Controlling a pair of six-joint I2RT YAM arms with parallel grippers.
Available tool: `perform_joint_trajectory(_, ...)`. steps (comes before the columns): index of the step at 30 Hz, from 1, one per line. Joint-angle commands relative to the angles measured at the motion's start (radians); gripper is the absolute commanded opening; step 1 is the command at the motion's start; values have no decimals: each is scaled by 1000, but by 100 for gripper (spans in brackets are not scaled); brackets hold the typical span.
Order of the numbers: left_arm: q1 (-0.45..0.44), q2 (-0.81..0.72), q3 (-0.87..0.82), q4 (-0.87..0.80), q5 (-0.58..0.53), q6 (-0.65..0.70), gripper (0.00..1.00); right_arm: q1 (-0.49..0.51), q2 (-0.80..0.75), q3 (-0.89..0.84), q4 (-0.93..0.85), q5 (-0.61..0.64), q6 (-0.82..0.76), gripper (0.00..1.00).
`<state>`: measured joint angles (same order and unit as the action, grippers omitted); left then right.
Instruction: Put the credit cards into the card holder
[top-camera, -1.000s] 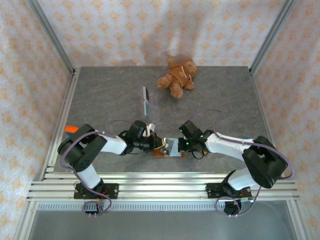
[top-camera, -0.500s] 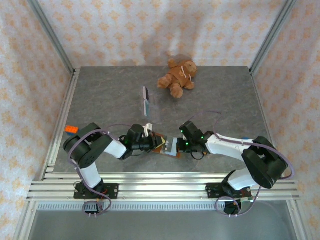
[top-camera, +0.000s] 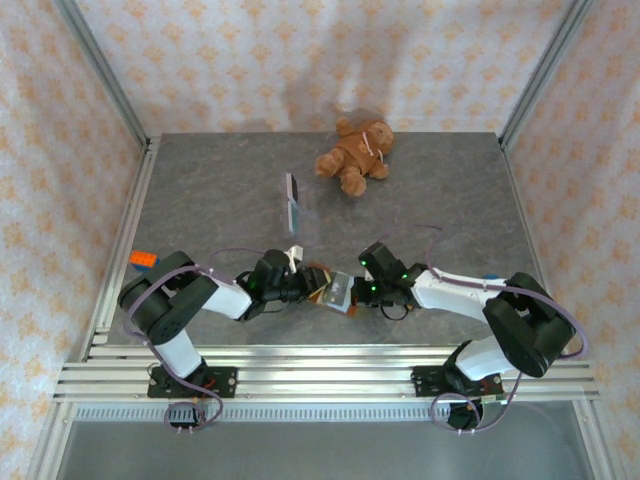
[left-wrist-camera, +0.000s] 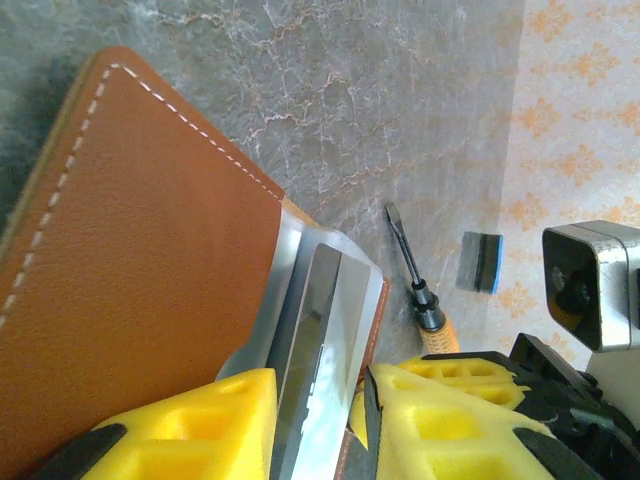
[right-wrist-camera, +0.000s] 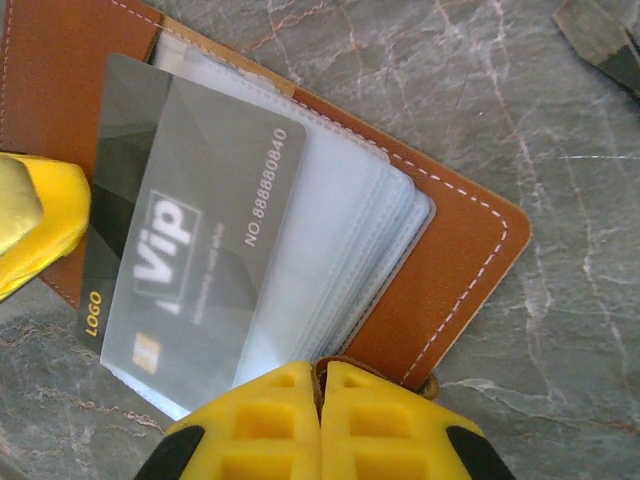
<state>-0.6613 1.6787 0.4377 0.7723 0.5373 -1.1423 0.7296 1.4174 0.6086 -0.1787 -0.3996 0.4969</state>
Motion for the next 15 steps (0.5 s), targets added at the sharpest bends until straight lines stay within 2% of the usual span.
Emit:
perform_joint_trajectory(1, 3, -10, 18, -99, -27, 45, 31, 2, -15, -11, -64, 30, -12, 0)
perform_joint_trajectory(8, 6, 49, 65, -131, 9, 76, 29, 2, -28, 11, -129, 71, -64, 0)
perform_joint_trajectory(13, 15, 23, 129, -321, -1, 190, 26, 3, -28, 26, -168, 102, -103, 0)
perform_joint_trajectory(15, 17, 22, 156, -389, 0, 234, 20, 2, -21, 36, -180, 114, -120, 0)
